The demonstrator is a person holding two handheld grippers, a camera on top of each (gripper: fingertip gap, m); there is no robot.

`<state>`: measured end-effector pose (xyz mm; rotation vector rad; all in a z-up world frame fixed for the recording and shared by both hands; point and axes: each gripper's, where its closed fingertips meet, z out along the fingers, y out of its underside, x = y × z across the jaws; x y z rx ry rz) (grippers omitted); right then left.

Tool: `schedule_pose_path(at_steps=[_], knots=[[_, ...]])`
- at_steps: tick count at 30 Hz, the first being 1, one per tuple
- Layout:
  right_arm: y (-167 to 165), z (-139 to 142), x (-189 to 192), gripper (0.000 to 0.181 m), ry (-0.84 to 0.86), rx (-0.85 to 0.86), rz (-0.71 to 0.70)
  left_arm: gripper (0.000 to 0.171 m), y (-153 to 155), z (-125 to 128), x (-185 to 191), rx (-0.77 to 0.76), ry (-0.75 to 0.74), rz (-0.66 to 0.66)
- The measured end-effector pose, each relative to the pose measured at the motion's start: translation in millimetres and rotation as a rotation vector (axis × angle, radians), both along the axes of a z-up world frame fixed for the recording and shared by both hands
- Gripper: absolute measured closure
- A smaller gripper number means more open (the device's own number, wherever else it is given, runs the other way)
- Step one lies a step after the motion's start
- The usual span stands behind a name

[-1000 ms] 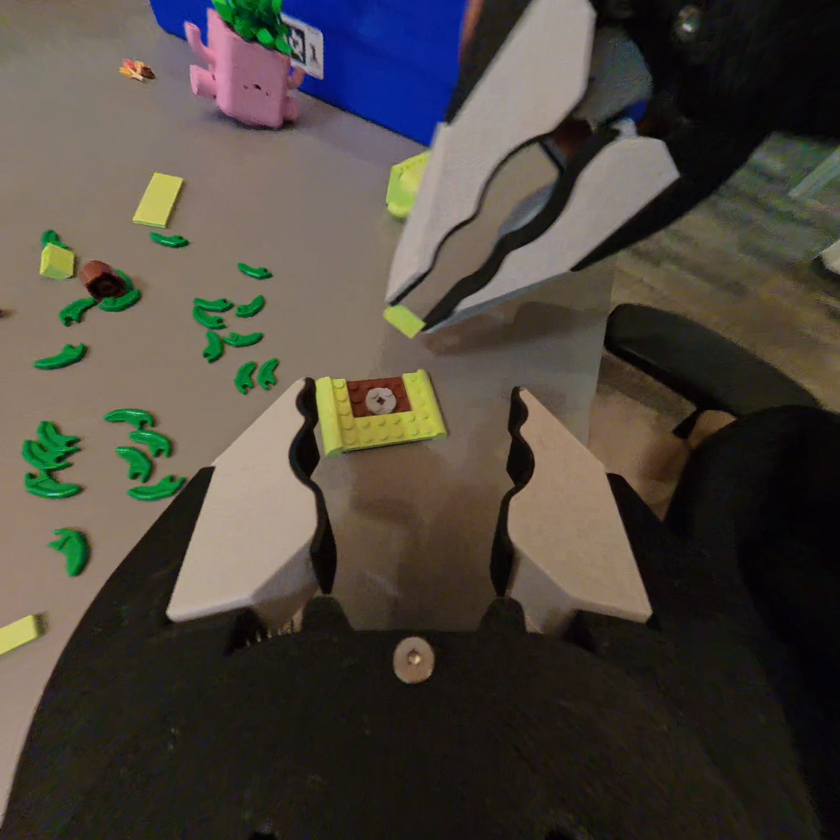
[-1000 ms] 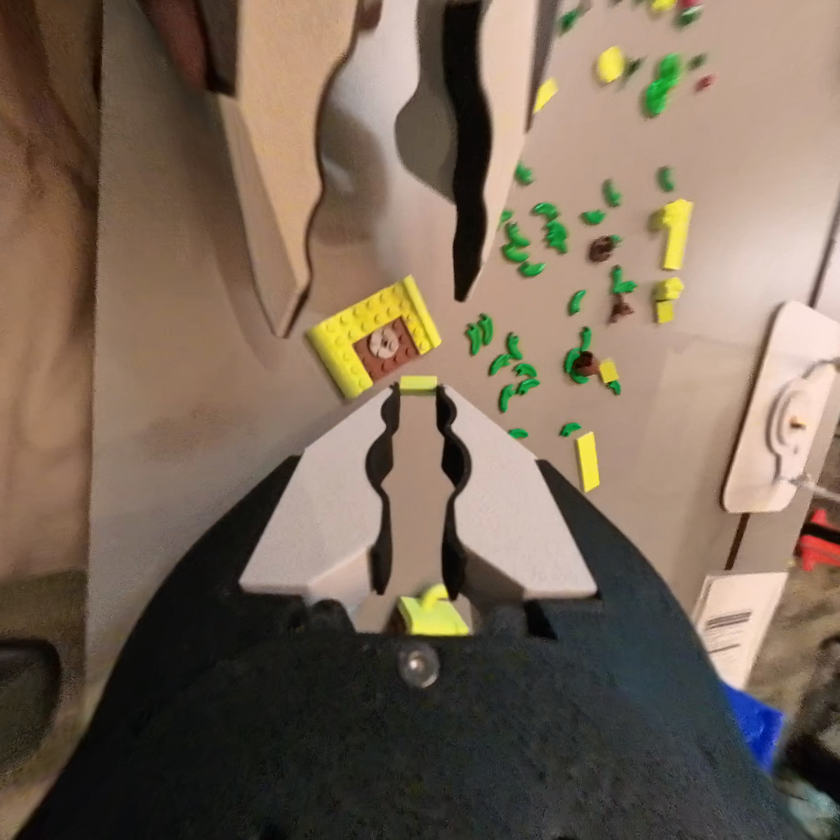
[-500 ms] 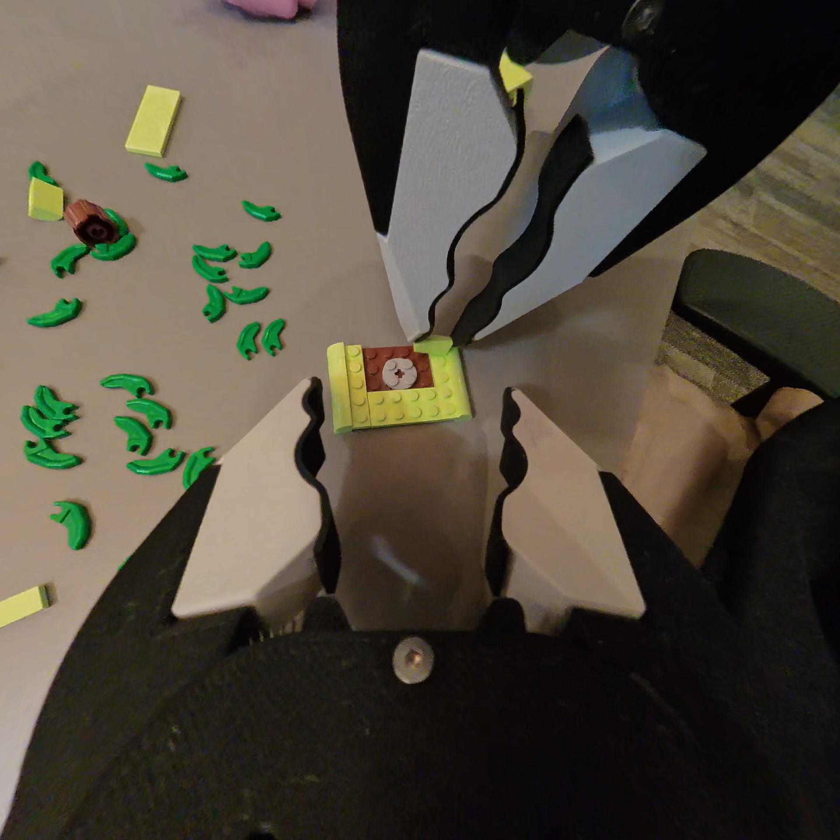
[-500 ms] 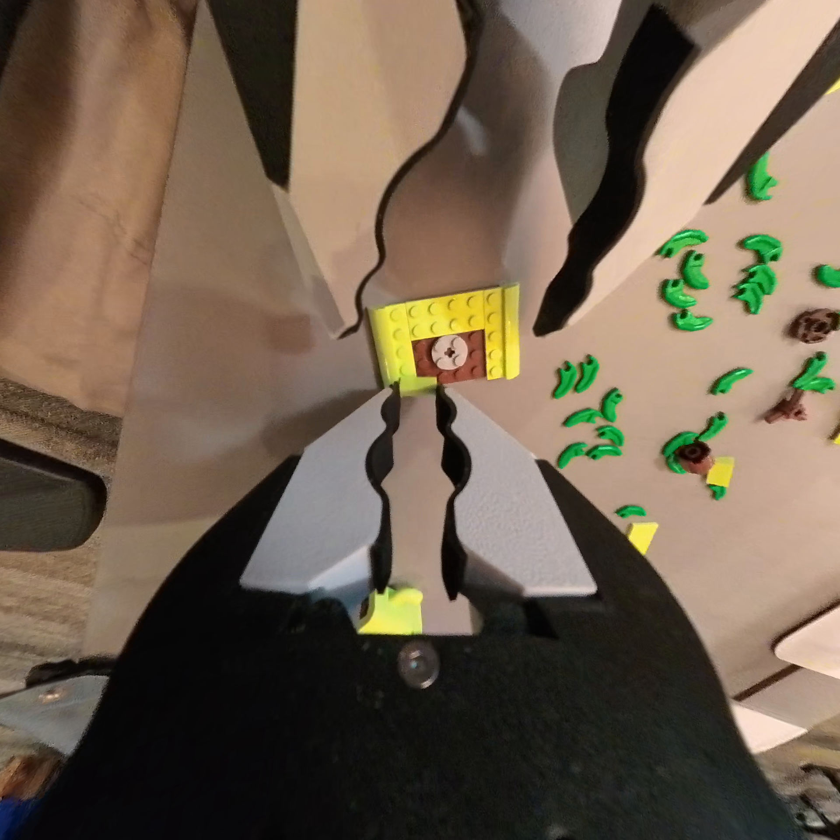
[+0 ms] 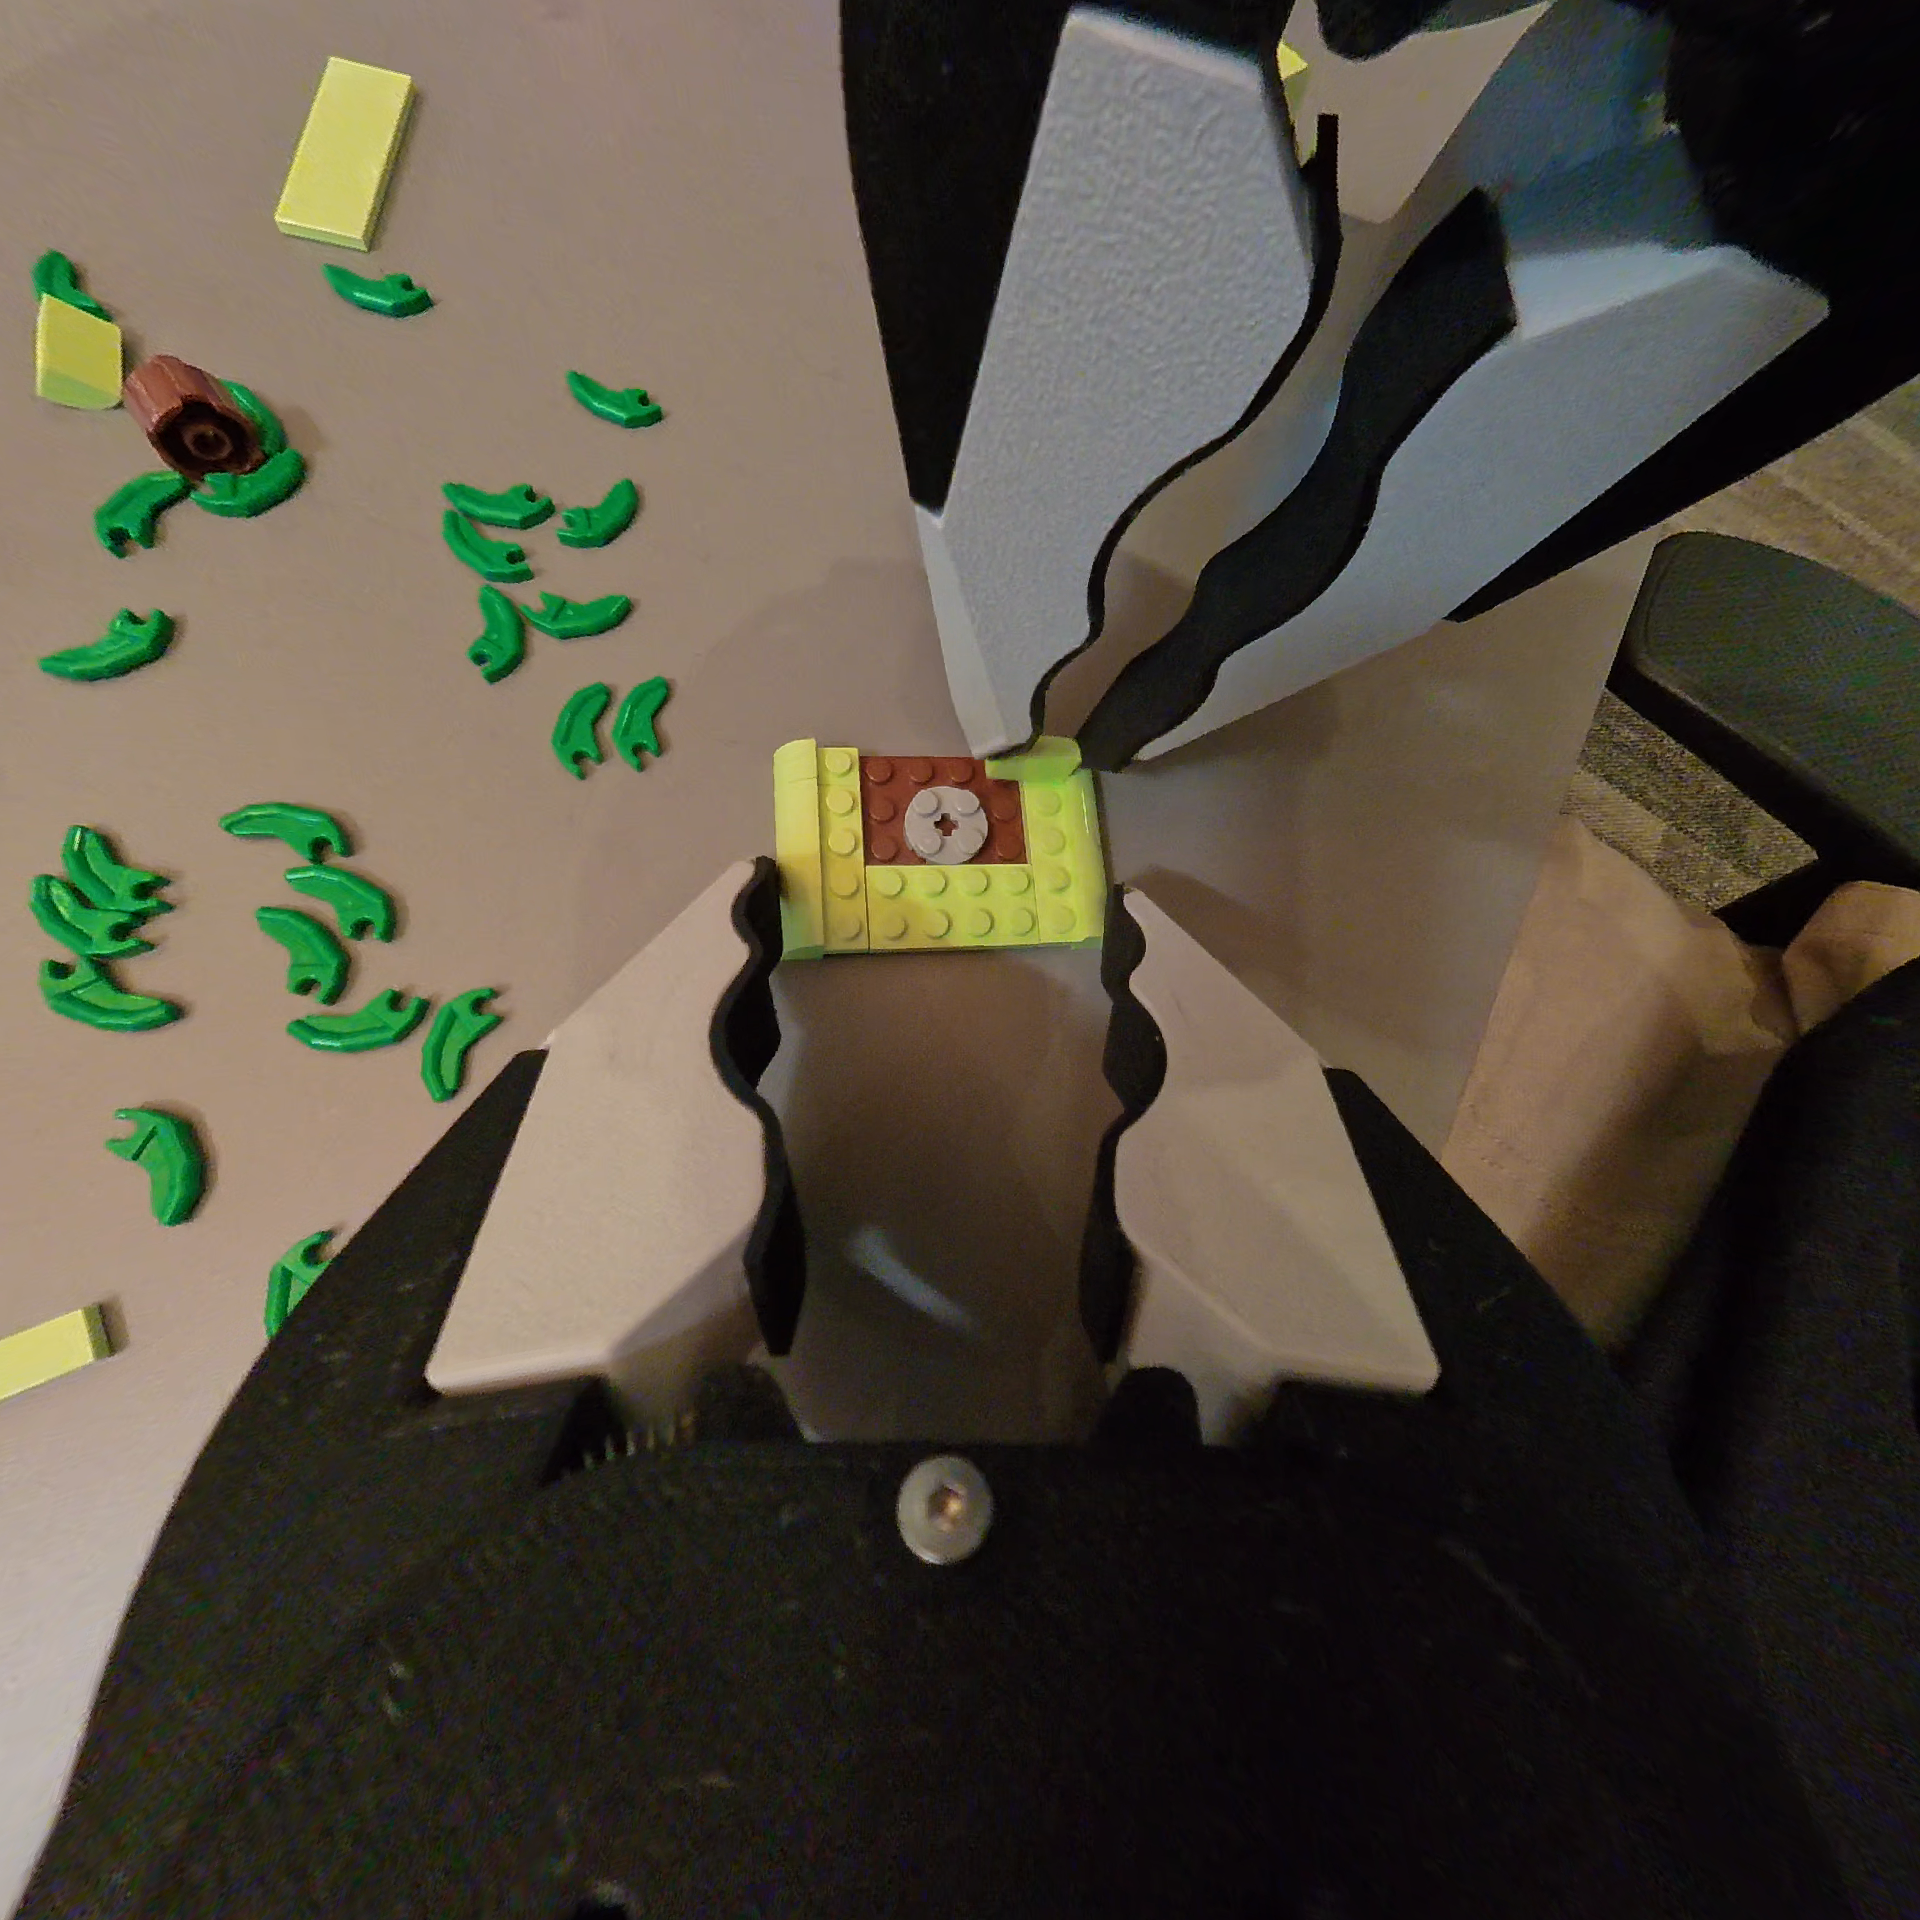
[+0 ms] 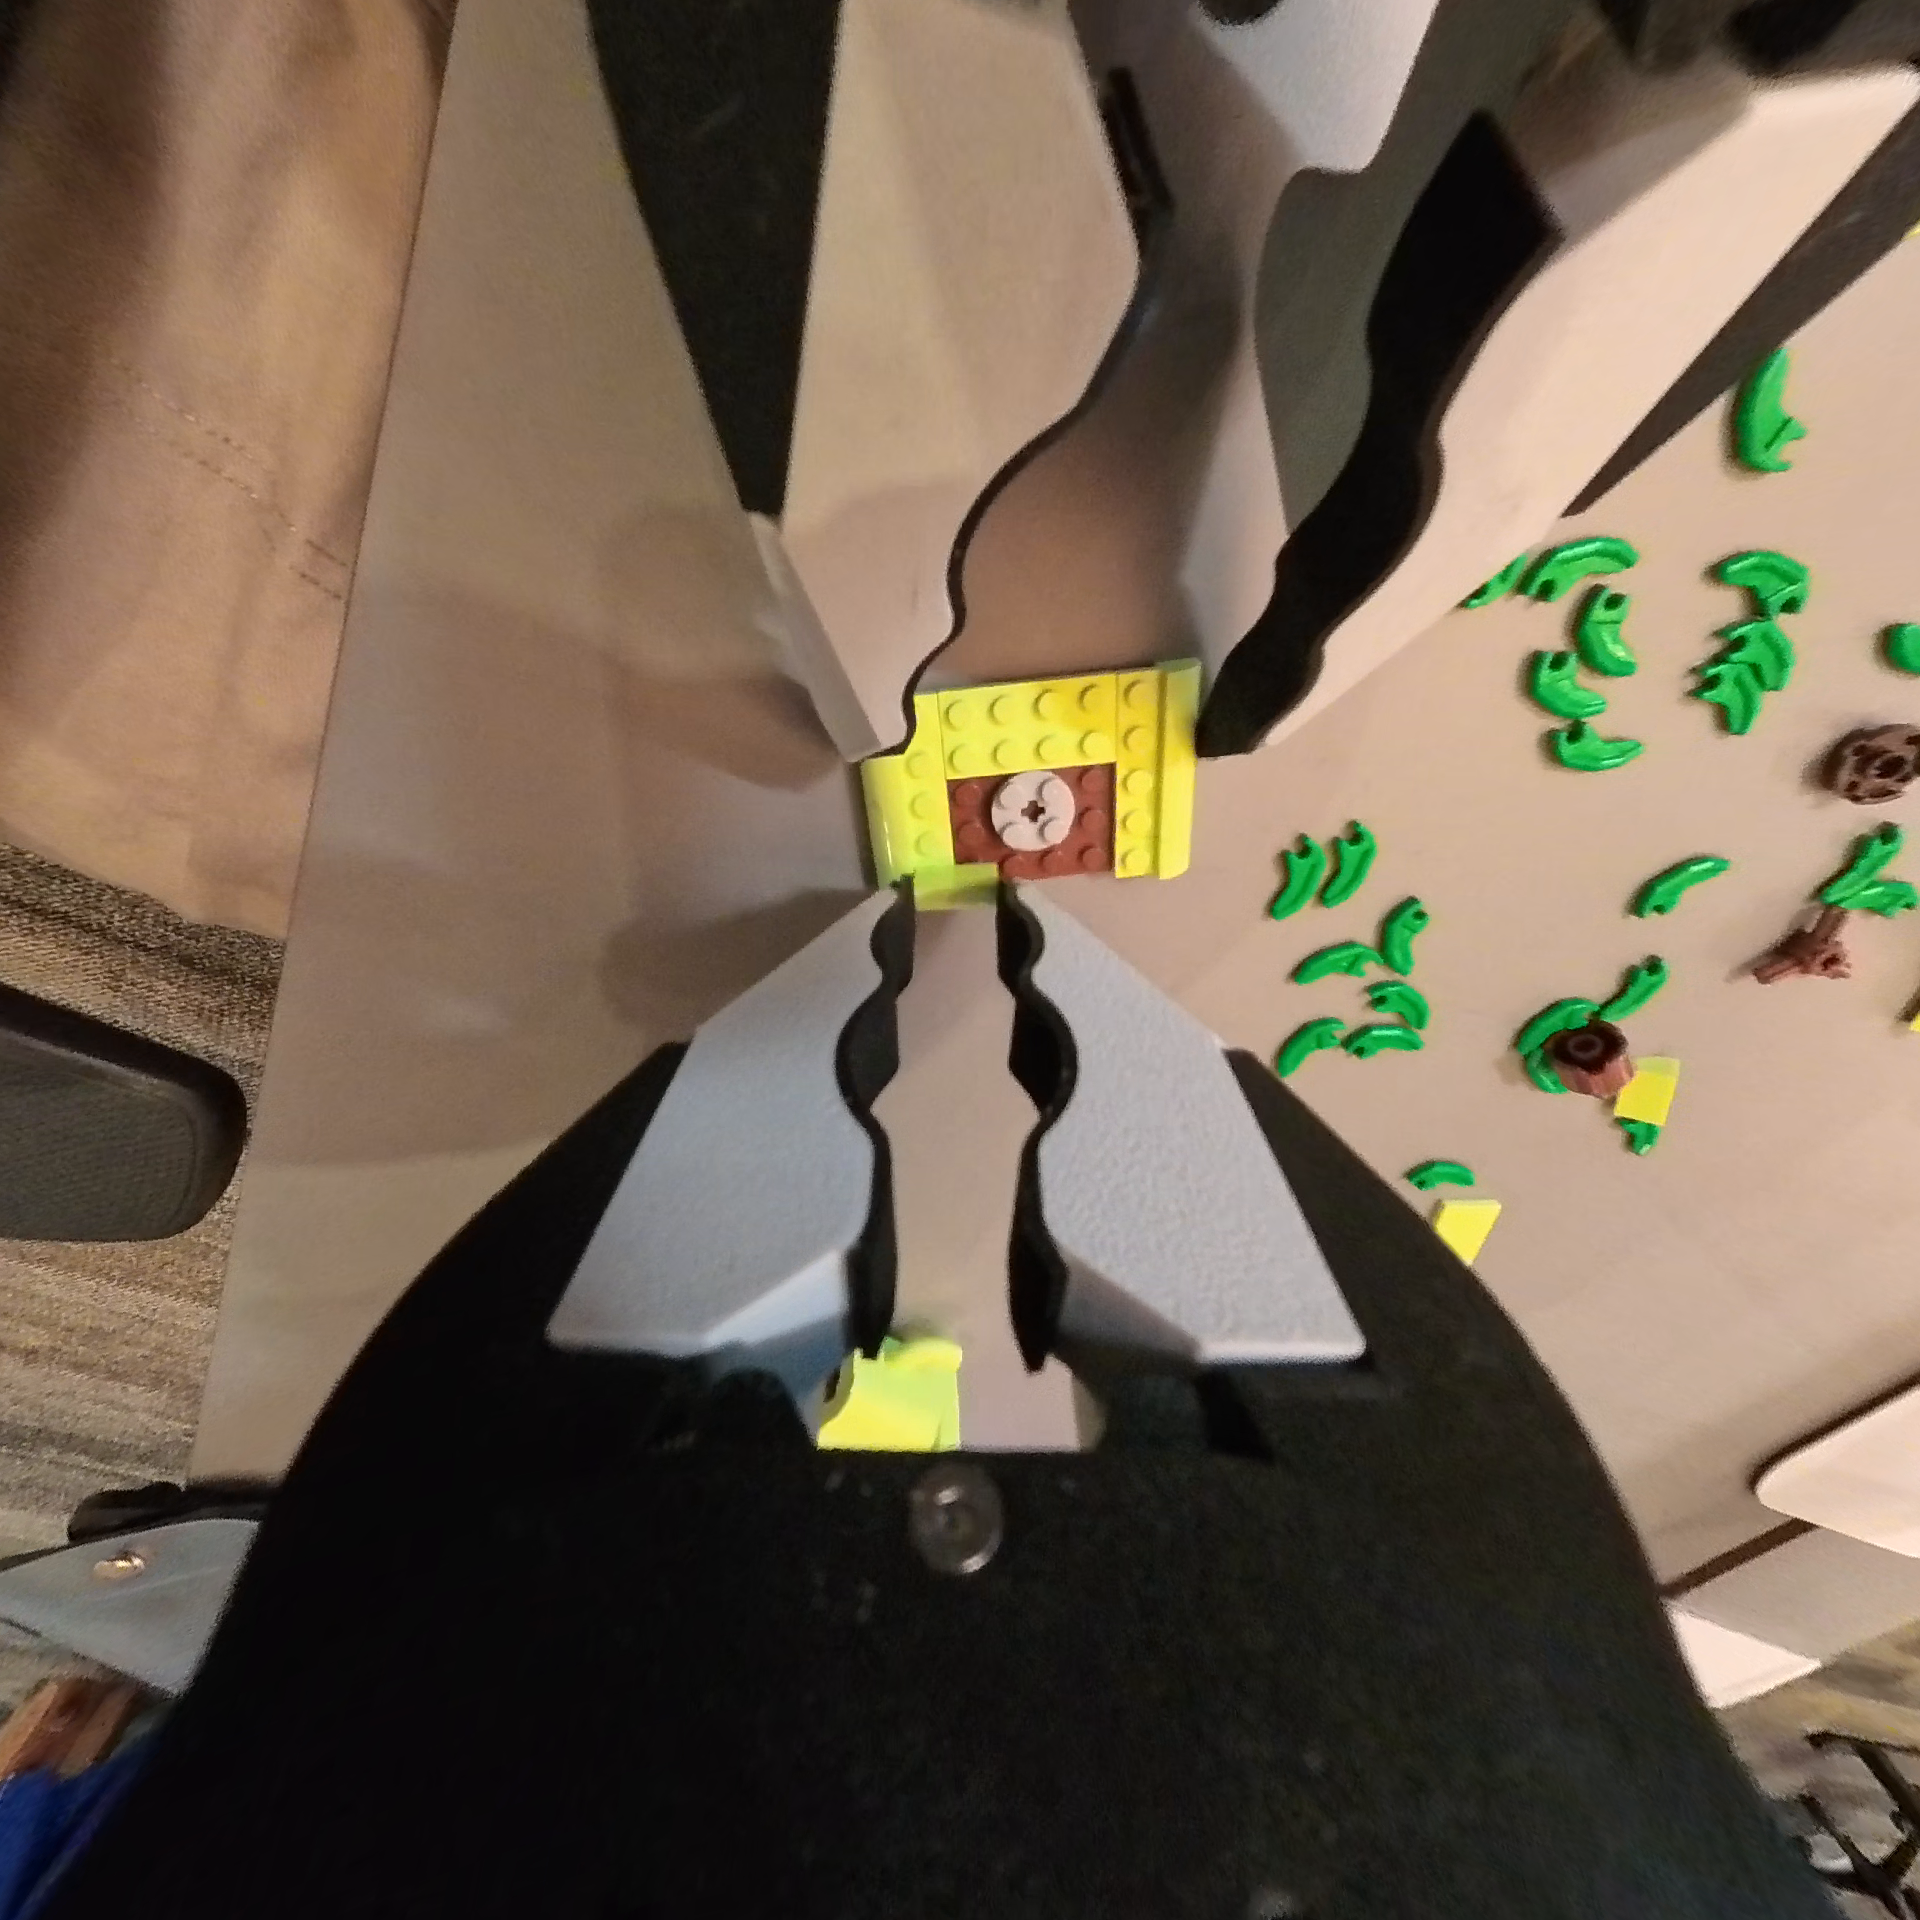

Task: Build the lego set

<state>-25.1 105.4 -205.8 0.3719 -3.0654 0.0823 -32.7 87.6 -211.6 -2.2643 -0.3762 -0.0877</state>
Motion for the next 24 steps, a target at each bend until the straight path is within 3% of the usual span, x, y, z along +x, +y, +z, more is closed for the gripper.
schedule_pose_path(at_steps=[11, 20, 24], knots=[[-2.0, -1.4, -0.2, 0.167, -0.05, -0.046, -0.003, 0.111, -0.4, -0.2, -0.1, 0.002, -0.011, -0.003], [-2.5, -1.6, 0.0, 0.167, -0.081, -0.083, 0.122, 0.112, -0.6, -0.1, -0.2, 0.003, -0.013, -0.002], [-1.9, -2.1, -0.4, 0.167, -0.111, -0.122, 0.07, 0.111, -0.8, -0.2, -0.2, 0.003, -0.015, -0.004]])
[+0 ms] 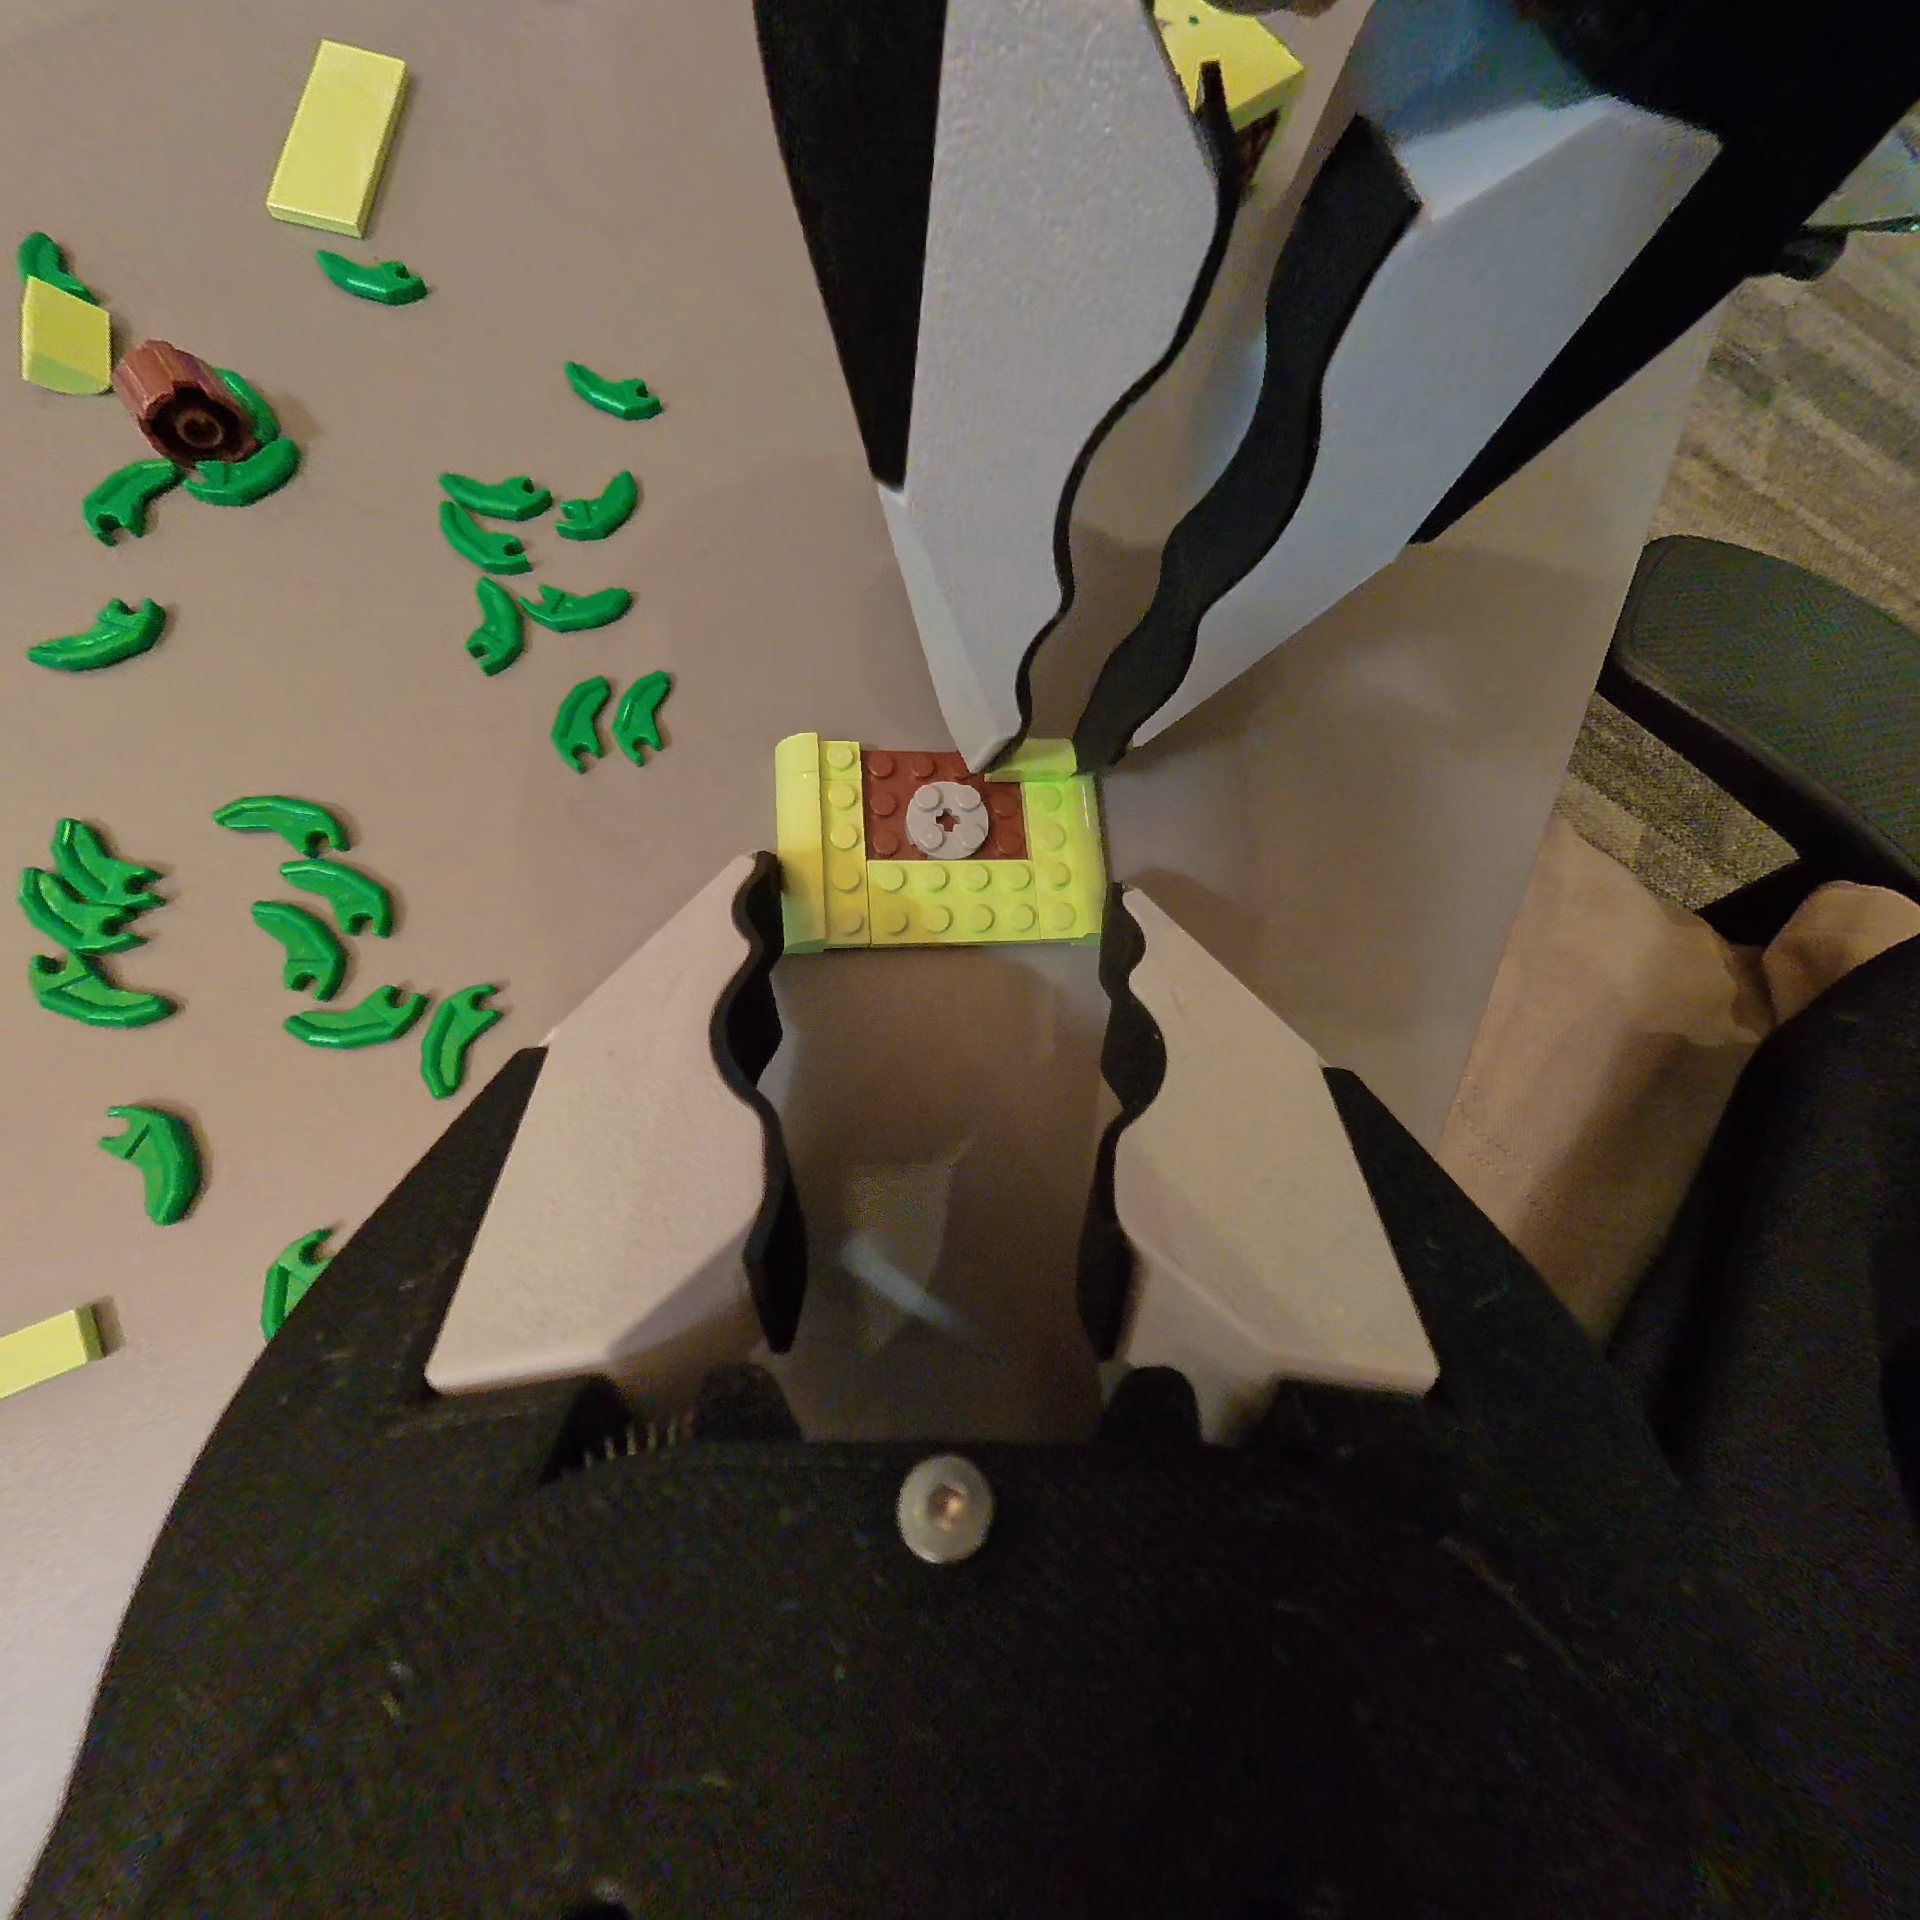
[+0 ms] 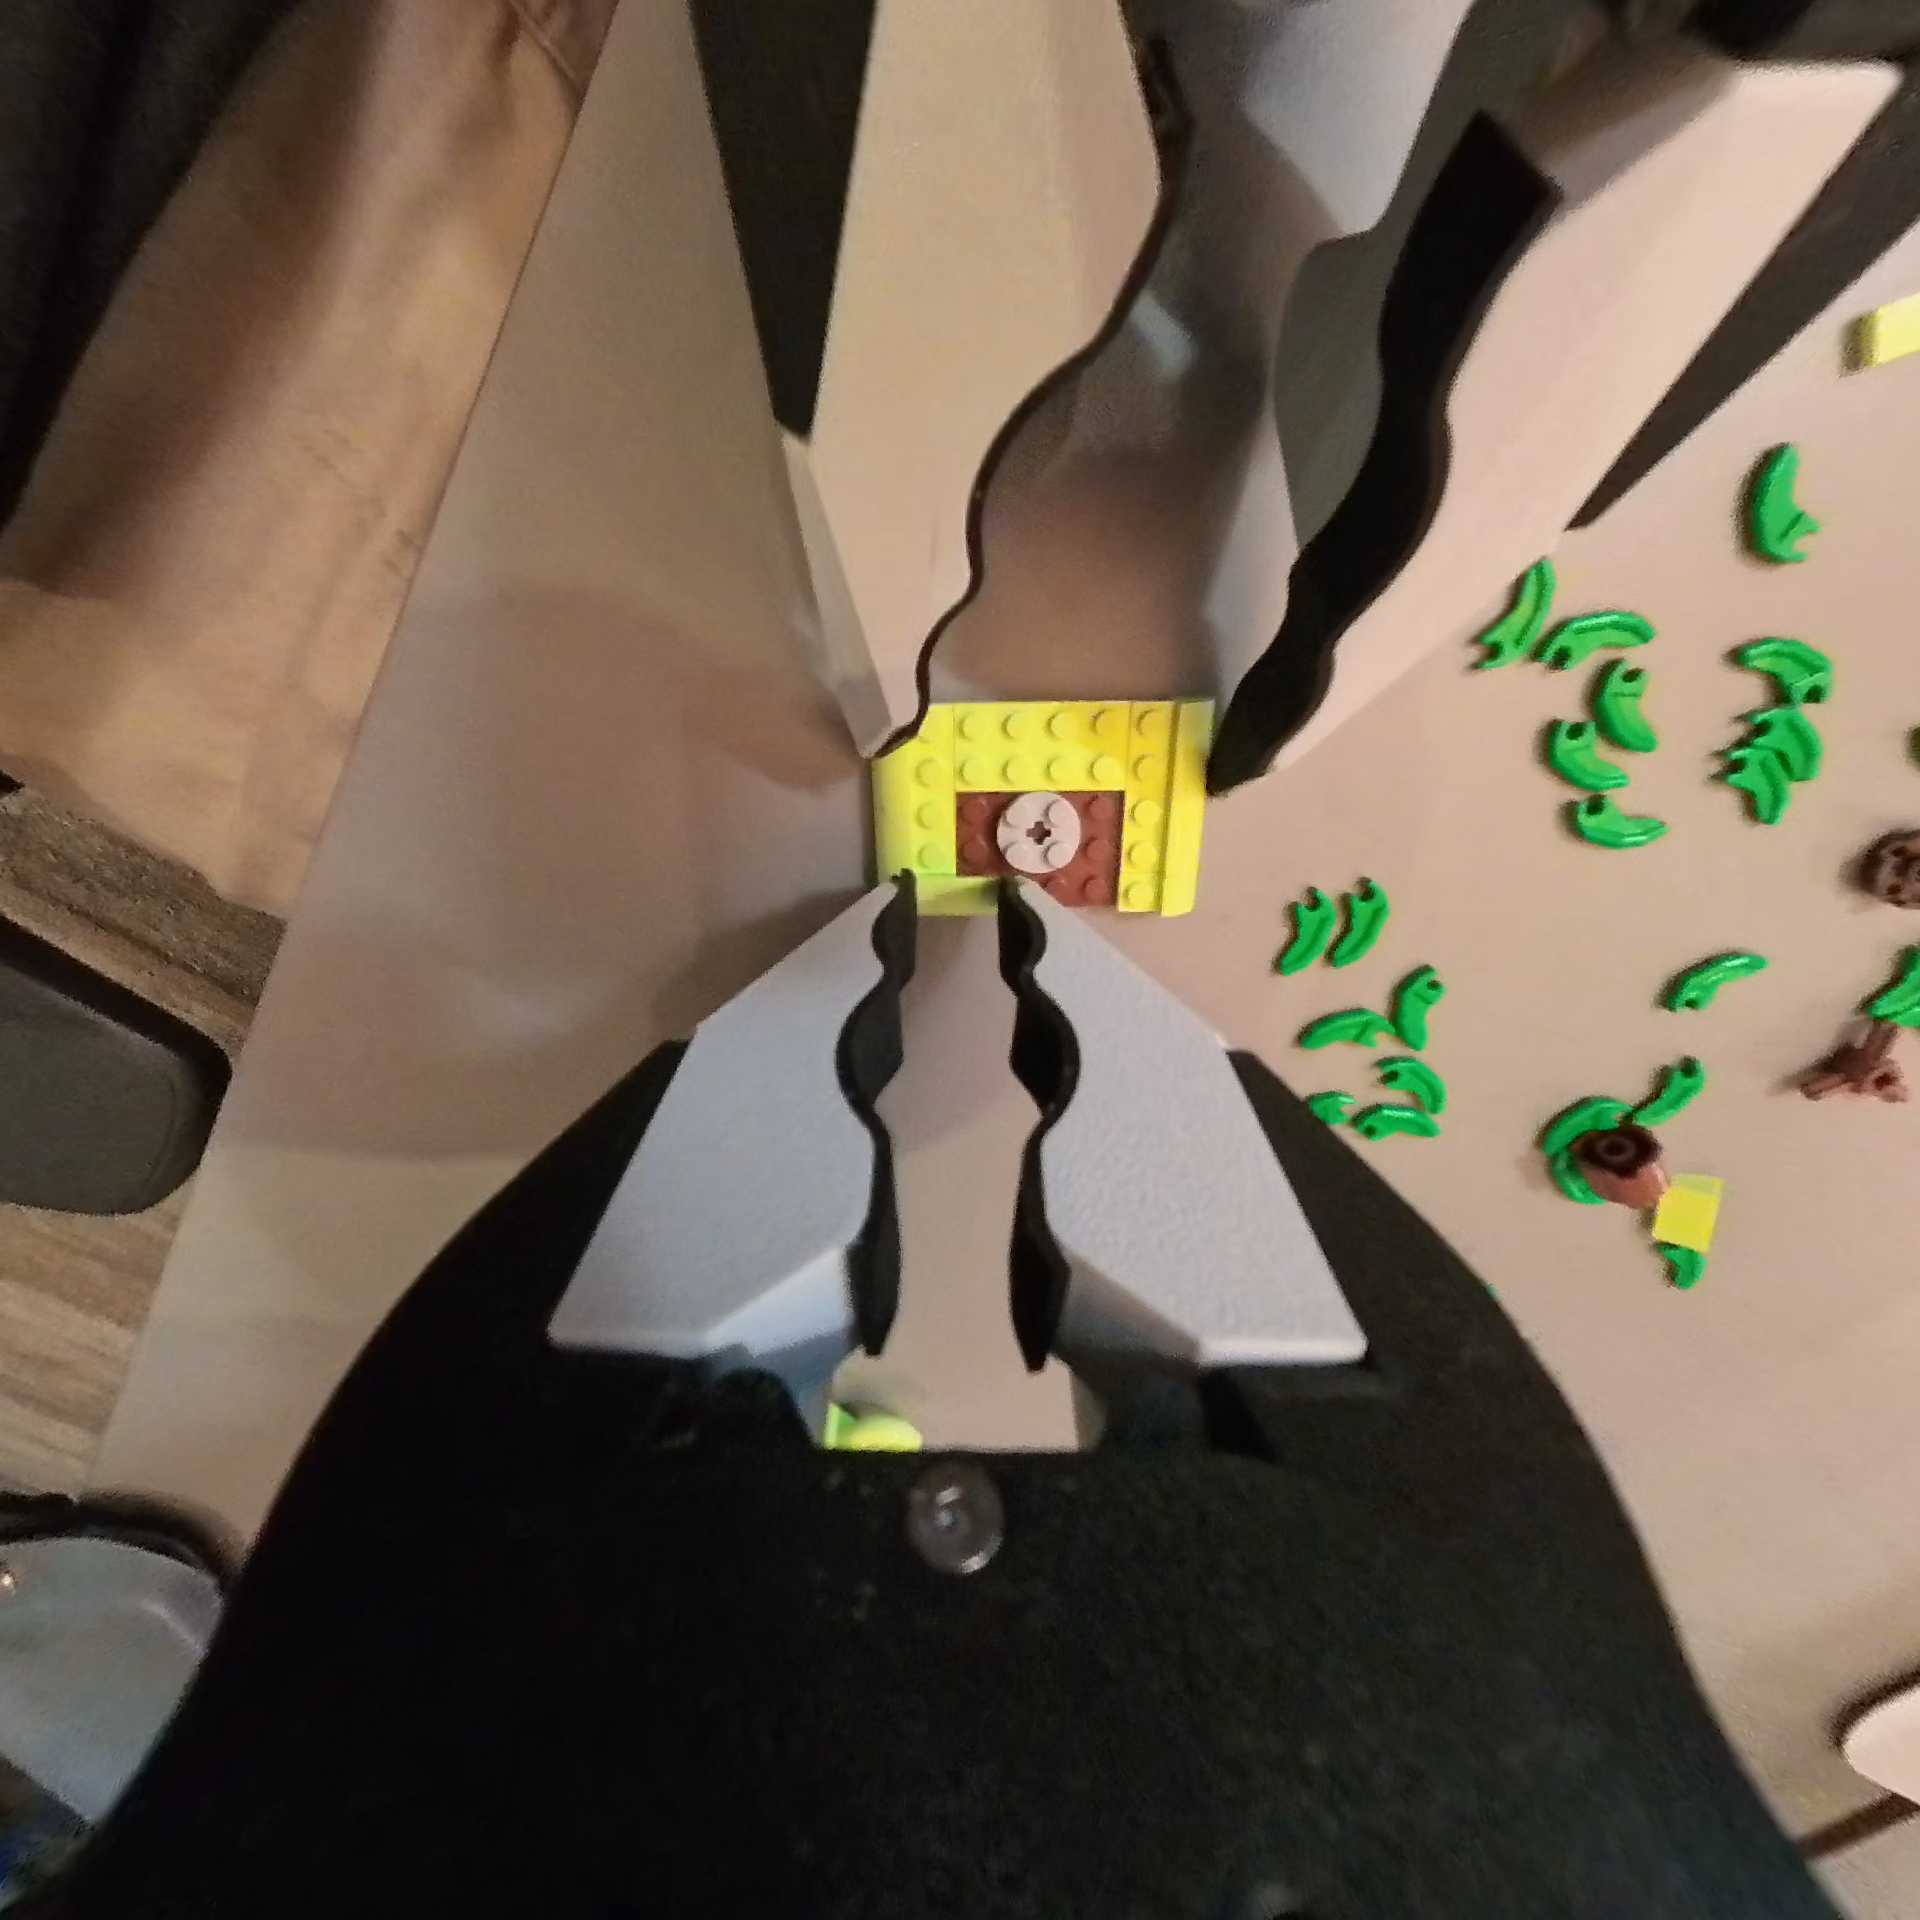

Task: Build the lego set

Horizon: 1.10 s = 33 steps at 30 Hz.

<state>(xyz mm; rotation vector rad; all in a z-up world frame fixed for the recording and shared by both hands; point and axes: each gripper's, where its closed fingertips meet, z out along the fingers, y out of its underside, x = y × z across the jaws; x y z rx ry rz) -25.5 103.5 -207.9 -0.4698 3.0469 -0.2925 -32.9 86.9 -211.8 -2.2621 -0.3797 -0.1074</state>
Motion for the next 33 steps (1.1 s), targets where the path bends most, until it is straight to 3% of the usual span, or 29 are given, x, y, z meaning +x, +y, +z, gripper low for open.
schedule_pose_path(at_steps=[11, 16, 33], knots=[[-0.4, 0.1, -2.4, 0.166, 0.098, -0.043, -0.056, 0.112, -0.1, 0.3, -0.2, 0.002, -0.004, 0.001], [-1.6, 1.7, -6.2, 0.152, 0.142, -0.034, -0.085, 0.112, 0.0, 0.4, -0.1, 0.003, -0.006, 0.001], [1.0, 1.7, -0.5, 0.168, 0.061, 0.059, -0.068, 0.113, -0.3, 0.9, -0.5, 0.012, -0.024, 0.005]])
